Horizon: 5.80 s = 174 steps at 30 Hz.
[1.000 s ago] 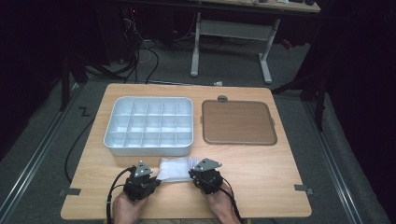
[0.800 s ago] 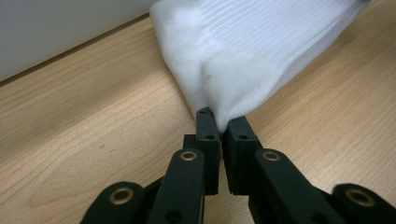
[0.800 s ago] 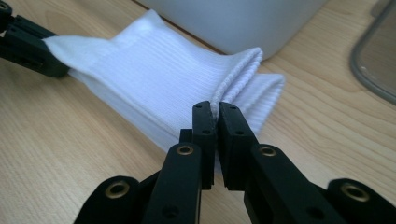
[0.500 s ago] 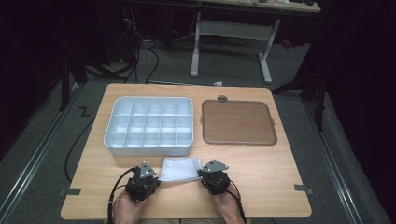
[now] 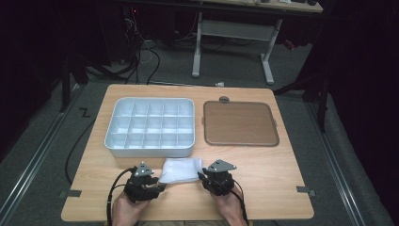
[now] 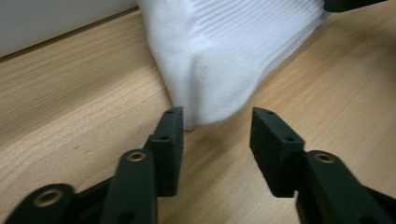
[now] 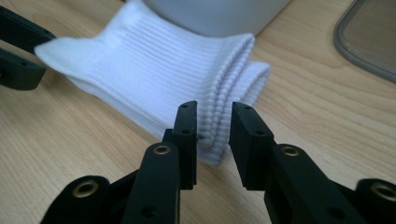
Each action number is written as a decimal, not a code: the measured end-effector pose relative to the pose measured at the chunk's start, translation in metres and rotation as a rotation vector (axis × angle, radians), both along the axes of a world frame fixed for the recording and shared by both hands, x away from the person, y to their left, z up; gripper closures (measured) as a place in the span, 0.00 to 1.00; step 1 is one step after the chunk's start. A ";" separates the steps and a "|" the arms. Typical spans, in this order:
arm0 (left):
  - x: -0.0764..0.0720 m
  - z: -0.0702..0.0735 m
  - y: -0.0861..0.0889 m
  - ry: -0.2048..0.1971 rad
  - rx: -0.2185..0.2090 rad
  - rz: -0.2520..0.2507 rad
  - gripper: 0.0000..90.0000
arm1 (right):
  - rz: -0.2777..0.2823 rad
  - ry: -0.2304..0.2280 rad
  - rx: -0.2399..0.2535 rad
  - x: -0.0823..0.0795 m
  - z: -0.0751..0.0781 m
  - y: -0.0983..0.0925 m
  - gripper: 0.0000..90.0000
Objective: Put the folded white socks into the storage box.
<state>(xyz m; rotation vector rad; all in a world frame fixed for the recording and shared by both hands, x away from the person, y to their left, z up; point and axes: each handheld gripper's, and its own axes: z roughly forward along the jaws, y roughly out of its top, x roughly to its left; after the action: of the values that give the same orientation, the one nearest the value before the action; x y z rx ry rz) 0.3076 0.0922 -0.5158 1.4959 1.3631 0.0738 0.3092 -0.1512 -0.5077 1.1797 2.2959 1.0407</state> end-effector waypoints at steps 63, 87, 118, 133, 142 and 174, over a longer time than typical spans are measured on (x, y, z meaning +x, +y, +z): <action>0.057 -0.006 -0.020 0.059 -0.122 0.067 0.94 | 0.130 0.053 0.020 0.011 -0.004 0.040 0.91; 0.037 0.022 -0.005 0.058 -0.217 0.030 0.94 | 0.134 0.075 -0.030 0.028 -0.011 0.059 0.99; 0.046 0.028 -0.009 0.055 -0.241 0.046 0.94 | 0.119 0.000 0.026 0.026 0.014 0.053 0.85; 0.048 0.029 -0.016 0.058 -0.241 0.040 0.94 | 0.056 0.088 0.022 0.032 -0.011 0.030 0.78; 0.050 0.032 -0.030 0.051 -0.229 0.012 0.94 | 0.071 0.089 0.015 0.033 -0.012 0.031 0.81; 0.053 0.024 -0.042 0.062 -0.171 -0.012 0.94 | 0.159 0.108 0.033 0.025 -0.012 0.051 0.81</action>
<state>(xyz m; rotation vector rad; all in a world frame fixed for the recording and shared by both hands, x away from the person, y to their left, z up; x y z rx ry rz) 0.3603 0.0505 -0.4916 1.3729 1.3742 -0.0958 0.3339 -0.0998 -0.5197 1.1047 2.5000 1.0994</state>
